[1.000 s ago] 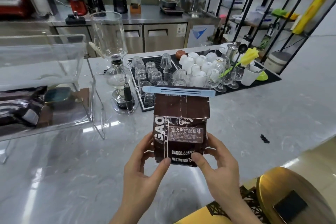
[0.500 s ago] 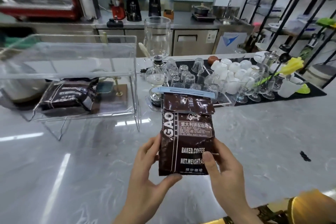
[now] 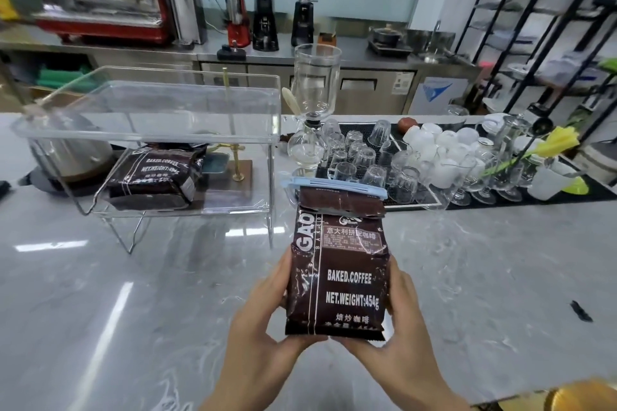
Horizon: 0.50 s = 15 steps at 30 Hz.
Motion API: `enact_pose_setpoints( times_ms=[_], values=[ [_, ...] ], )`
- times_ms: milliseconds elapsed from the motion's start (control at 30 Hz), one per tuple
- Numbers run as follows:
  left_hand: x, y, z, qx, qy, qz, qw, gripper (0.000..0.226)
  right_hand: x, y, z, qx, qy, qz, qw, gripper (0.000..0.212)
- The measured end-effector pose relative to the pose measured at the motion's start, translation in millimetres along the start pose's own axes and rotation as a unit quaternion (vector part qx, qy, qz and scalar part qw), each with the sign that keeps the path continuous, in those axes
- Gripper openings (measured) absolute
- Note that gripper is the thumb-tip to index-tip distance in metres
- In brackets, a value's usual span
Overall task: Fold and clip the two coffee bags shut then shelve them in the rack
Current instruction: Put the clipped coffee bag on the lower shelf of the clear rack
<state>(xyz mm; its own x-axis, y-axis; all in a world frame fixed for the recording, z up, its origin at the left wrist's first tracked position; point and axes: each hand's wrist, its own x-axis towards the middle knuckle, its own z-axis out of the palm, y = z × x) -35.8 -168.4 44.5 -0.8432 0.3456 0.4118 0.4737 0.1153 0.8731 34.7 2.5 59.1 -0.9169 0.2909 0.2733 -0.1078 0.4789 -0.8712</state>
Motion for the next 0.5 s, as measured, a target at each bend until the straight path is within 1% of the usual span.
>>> enact_pose_setpoints(
  times_ms=[100,167,233,367,500],
  values=[
    [0.3,-0.4,-0.5,-0.004,0.004,-0.007,1.000,0.100,1.4,-2.4,-1.9,0.005,0.003,0.003,1.000,0.119],
    [-0.2,-0.8,-1.7,-0.013,0.007,-0.018,1.000,0.100,2.8,-3.5,-3.6,0.002,0.000,-0.002,1.000,0.119],
    [-1.1,0.2,-4.7,-0.029,0.015,-0.030,0.999,0.095,5.5,-4.8,-3.3,-0.014,-0.007,-0.011,1.000,0.118],
    [-5.2,-2.1,-14.0,-0.028,0.030,-0.037,0.998,0.092,9.5,-10.3,6.2,-0.030,-0.025,-0.015,0.999,0.103],
    [-12.9,-7.1,-28.3,-0.006,0.045,-0.037,0.998,0.089,10.4,-13.9,22.4,-0.031,-0.033,-0.041,0.998,0.088]
  ],
)
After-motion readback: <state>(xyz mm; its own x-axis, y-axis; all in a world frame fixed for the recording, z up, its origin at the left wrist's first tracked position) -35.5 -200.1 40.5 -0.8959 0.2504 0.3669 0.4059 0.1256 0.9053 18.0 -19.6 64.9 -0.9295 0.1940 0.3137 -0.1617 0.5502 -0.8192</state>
